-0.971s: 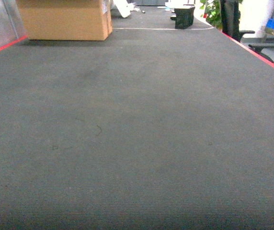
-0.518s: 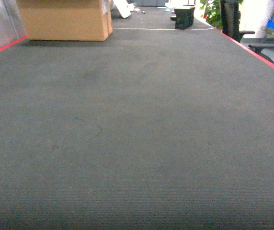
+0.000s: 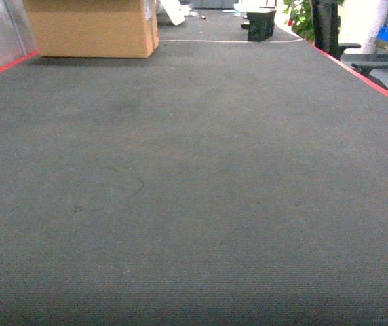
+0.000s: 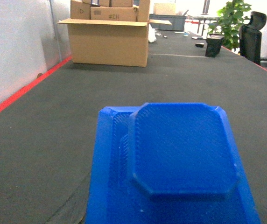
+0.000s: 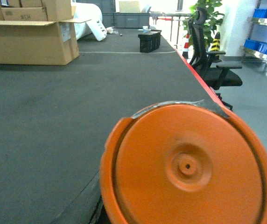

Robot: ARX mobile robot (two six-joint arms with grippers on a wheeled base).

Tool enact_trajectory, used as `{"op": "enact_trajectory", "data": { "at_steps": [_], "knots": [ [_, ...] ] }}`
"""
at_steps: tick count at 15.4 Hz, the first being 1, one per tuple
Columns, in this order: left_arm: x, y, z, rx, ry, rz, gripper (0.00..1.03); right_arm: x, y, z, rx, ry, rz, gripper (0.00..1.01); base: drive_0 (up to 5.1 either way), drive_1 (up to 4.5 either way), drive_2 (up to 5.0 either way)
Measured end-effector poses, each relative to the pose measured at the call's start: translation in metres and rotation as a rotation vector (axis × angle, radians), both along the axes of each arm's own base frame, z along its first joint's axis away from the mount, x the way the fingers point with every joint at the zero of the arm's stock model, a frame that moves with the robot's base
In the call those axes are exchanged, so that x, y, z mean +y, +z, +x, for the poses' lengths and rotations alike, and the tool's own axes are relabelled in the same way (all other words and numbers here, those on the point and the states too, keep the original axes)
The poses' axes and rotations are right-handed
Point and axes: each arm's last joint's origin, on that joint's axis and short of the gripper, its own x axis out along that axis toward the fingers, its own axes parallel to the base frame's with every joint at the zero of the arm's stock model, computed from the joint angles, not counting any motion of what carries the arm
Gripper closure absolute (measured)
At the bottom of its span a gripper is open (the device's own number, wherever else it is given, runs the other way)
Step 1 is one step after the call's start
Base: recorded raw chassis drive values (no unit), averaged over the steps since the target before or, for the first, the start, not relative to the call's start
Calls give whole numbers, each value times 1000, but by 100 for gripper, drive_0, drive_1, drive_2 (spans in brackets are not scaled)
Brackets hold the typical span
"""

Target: Sort blue parts and orange caps into right shelf containers

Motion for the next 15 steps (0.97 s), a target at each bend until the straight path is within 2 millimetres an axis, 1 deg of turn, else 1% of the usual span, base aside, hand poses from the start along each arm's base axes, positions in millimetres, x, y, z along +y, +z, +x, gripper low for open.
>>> {"op": "enact_trajectory", "data": {
  "at_steps": [1,2,4,5,6,8,11,12,14,15],
  "knots": [
    [4,-9,-3,3,-37,1,60,-3,-10,-5,29,13,-11,57,0,0,0],
    [6,-16,-4,11,-40,2,60,-5,-20,-10,21,29,-11,57,0,0,0],
    [11,-23,-7,9,-39,2,60,-14,-23,-11,-1,29,-12,57,0,0,0],
    [17,-25,-9,1,-51,2,60,-19,-28,-11,1,-4,-12,57,0,0,0],
    [22,-29,-10,6,-15,3,60,-19,-32,-11,8,2,-12,57,0,0,0],
    [20,-35,-12,10,-44,3,60,-18,-37,-11,9,22,-14,57,0,0,0],
    [20,-40,-16,15,-43,4,60,-18,-44,-11,7,21,-14,57,0,0,0],
    [20,-44,-22,47,-43,3,60,-18,-45,-11,6,21,-14,57,0,0,0],
    [20,-46,-26,-13,-43,4,60,-18,-48,-11,1,21,-15,57,0,0,0],
    [20,-51,-25,12,-43,3,60,-18,-54,-11,-8,22,-15,57,0,0,0]
  ]
}}
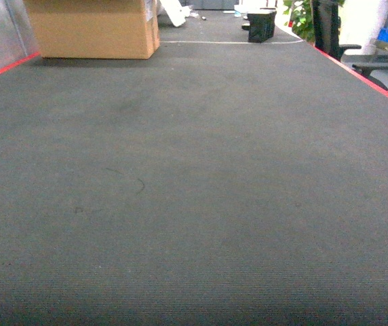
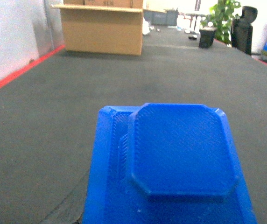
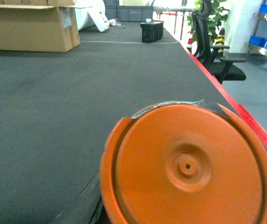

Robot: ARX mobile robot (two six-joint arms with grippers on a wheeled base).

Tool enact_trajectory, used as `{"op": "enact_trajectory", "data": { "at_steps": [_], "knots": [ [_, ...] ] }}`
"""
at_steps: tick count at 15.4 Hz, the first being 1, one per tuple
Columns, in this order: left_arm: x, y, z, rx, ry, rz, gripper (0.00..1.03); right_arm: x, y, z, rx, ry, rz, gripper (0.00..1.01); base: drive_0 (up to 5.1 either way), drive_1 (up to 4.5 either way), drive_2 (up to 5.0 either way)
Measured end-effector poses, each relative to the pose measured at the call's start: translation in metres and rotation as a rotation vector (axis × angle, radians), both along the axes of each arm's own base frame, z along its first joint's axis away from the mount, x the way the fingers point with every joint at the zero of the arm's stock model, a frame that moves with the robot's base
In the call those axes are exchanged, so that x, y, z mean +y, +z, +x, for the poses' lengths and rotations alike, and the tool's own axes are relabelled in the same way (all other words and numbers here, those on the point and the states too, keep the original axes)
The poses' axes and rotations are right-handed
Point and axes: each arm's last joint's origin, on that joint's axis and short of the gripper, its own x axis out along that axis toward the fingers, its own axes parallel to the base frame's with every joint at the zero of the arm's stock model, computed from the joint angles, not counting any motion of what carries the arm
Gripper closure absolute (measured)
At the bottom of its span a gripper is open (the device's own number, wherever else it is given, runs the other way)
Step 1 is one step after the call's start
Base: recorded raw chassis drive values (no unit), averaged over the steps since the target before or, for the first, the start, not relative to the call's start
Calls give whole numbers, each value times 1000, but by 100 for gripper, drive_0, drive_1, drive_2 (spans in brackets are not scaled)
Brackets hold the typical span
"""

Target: Sort blue parts and orange caps into right shelf containers

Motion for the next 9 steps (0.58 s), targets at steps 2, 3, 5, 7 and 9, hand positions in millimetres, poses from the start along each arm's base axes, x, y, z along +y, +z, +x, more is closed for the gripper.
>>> {"op": "enact_trajectory", "data": {
  "at_steps": [2,3,5,7,9],
  "knots": [
    [0,1,0,-6,1,0,60,0,0,0,1,-1,-1,57,0,0,0],
    [0,0,0,-3,2,0,60,0,0,0,5,-1,-1,57,0,0,0],
    [0,0,0,-3,0,0,60,0,0,0,5,-1,-1,57,0,0,0],
    [0,0,0,-3,0,0,60,0,0,0,4,-1,-1,57,0,0,0],
    [0,0,0,-3,0,0,60,0,0,0,5,-1,-1,57,0,0,0]
  ]
}}
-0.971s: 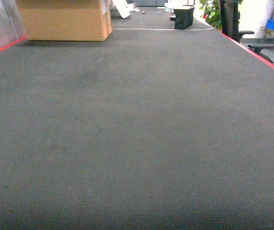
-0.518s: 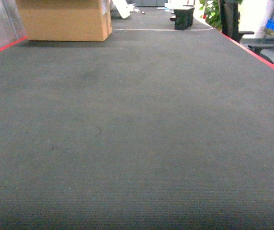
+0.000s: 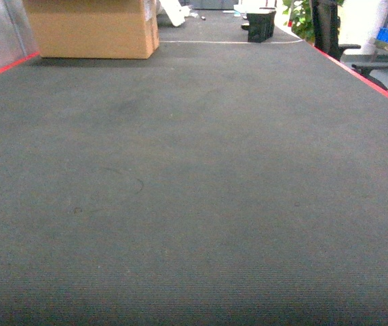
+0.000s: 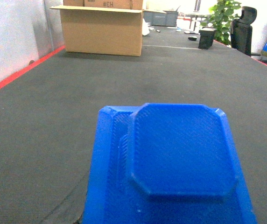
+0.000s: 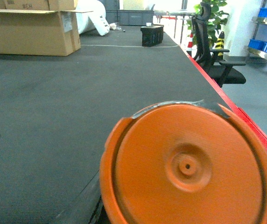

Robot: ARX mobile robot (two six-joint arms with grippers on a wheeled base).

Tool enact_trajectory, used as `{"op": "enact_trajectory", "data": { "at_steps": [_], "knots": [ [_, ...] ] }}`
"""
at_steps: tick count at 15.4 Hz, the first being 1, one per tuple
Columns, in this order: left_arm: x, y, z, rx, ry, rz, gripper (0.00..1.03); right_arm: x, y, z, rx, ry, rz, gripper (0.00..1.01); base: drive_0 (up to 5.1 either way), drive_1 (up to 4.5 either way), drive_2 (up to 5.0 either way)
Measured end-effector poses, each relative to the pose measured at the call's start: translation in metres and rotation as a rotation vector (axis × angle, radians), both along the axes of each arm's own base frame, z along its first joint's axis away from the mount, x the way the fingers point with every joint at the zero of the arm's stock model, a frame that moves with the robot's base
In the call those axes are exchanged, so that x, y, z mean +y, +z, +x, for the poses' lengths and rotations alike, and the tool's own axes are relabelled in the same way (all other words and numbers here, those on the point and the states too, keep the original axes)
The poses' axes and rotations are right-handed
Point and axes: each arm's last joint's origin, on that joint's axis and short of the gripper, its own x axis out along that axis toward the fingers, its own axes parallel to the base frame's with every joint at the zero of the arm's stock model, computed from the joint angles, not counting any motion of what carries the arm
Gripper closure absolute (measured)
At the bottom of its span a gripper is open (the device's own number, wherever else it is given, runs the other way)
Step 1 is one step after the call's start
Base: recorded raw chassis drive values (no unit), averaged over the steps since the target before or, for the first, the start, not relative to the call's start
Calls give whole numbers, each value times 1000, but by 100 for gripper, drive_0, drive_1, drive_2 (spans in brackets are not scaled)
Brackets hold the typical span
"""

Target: Sort blue parts and orange caps into right shelf containers

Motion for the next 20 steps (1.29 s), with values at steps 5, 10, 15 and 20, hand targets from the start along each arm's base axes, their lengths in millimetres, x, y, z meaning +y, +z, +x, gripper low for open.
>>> {"op": "enact_trajectory", "data": {
  "at_steps": [5,10,15,20],
  "knots": [
    [0,0,0,0,3,0,61,0,0,0,0,0,0,57,-134,-134,-134],
    [0,0,0,0,2,0,61,0,0,0,0,0,0,57,-160,-160,-160],
    [0,0,0,0,2,0,61,0,0,0,0,0,0,57,-160,-160,-160],
    [0,0,0,0,2,0,61,0,0,0,0,0,0,57,-159,-159,-159]
  ]
}}
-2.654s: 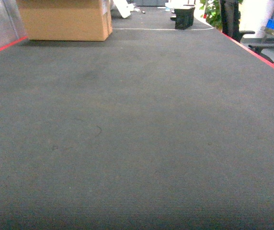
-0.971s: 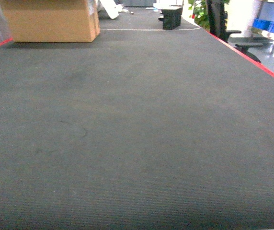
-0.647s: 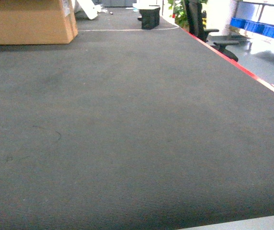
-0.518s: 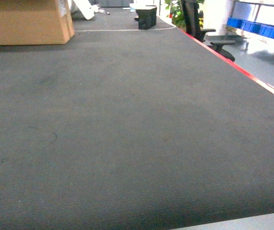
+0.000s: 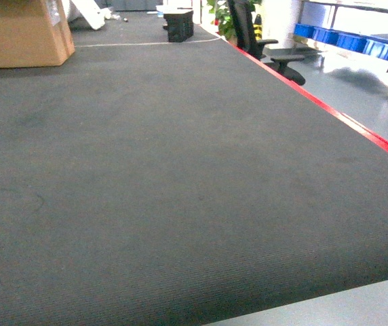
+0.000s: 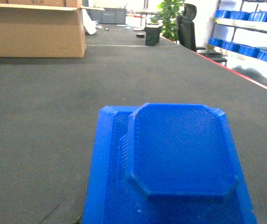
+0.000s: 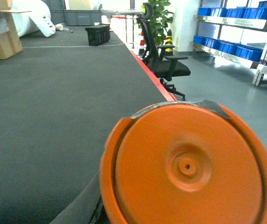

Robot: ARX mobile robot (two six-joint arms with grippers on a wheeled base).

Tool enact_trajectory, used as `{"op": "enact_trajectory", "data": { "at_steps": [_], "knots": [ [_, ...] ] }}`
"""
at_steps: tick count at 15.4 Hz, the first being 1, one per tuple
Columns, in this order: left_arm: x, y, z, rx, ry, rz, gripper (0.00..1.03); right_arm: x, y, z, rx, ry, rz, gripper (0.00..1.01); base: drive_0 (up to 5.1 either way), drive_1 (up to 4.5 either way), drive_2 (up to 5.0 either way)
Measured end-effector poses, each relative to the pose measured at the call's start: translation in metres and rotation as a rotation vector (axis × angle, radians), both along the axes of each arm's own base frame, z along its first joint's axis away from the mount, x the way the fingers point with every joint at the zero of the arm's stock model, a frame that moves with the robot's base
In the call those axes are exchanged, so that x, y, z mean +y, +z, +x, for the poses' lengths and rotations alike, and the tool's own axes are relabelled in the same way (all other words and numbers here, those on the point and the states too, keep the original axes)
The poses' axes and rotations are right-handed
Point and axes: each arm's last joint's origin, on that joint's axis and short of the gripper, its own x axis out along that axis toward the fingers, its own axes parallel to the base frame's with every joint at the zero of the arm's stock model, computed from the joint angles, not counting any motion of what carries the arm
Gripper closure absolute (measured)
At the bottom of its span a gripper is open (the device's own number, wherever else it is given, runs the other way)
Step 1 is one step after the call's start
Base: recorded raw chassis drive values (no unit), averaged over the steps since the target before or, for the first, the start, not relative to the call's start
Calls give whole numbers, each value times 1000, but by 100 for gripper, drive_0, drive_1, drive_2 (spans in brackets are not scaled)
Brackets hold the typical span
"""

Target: Sort blue parts and orange caps into right shelf containers

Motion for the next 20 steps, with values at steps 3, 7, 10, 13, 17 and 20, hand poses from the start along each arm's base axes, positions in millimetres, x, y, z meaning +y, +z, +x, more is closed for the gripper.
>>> {"op": "enact_trajectory", "data": {
  "at_steps": [3,7,10,13,17,20],
  "knots": [
    [0,0,0,0,0,0,61,0,0,0,0,0,0,57,-154,-154,-154],
    [0,0,0,0,0,0,61,0,0,0,0,0,0,57,-157,-157,-157],
    [0,0,0,0,0,0,61,0,0,0,0,0,0,57,-161,-161,-161],
    [0,0,0,0,0,0,61,0,0,0,0,0,0,57,-158,-158,-158],
    [0,0,0,0,0,0,61,0,0,0,0,0,0,57,-158,-158,-158],
    [0,0,0,0,0,0,61,0,0,0,0,0,0,57,-156,-156,-156]
  ]
}}
